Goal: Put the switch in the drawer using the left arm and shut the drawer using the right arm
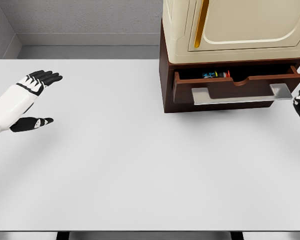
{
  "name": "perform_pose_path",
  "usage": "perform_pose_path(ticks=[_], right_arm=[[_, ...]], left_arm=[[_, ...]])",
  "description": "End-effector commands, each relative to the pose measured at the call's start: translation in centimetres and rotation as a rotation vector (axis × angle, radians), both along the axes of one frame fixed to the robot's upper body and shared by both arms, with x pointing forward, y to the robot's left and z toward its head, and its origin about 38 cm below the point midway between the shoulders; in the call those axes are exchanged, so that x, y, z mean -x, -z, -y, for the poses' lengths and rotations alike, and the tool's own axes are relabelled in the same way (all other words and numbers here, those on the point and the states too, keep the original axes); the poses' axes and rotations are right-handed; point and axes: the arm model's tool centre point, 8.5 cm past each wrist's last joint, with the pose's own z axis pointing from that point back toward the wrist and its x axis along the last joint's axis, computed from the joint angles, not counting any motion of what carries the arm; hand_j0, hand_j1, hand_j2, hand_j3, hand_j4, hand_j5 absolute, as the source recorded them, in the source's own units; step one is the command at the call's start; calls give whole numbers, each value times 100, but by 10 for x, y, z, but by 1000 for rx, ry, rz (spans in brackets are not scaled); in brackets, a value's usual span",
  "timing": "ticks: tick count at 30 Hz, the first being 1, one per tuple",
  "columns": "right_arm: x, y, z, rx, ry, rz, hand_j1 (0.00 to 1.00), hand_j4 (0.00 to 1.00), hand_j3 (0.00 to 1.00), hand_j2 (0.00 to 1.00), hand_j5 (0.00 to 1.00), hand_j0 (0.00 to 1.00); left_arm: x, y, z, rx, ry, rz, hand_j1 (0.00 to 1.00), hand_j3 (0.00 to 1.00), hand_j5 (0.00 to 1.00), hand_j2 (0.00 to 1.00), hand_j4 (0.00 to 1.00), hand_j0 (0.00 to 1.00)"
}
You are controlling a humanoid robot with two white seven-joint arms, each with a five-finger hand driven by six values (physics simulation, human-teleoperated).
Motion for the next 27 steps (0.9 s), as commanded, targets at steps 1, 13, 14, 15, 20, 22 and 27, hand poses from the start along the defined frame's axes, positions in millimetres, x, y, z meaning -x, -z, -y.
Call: perform_pose_path(ticks=[1, 13, 14, 15, 20, 22, 27], right_arm=[[0, 1, 0, -3, 1, -4, 0, 0, 0, 0, 0, 0], [4, 19, -6, -21, -3, -31, 0, 0, 0, 0, 0, 0], [4, 20, -7, -21, -4, -32, 0, 0, 0, 0, 0, 0], [4, 20, -7, -21, -4, -32, 0, 0, 0, 0, 0, 0], [4, 21, -8, -26, -7, -30, 9, 9, 9, 9, 9, 9], [4, 27, -13, -51, -9, -33, 9, 9, 9, 9, 9, 9], [0, 30, -22, -85, -16, -12, 9, 9, 9, 9, 9, 9]], left_arm=[[0, -1, 0, 7, 1, 1, 100, 100, 100, 100, 100, 100], [0, -1, 0, 8, 1, 1, 100, 100, 100, 100, 100, 100], [0, 0, 0, 9, 1, 0, 100, 100, 100, 100, 100, 100], [0, -1, 0, 8, 1, 1, 100, 100, 100, 100, 100, 100], [0, -1, 0, 8, 1, 1, 100, 100, 100, 100, 100, 100], [0, -1, 0, 10, 2, 1, 100, 100, 100, 100, 100, 100], [0, -1, -1, 9, -1, 0, 100, 100, 100, 100, 100, 100]])
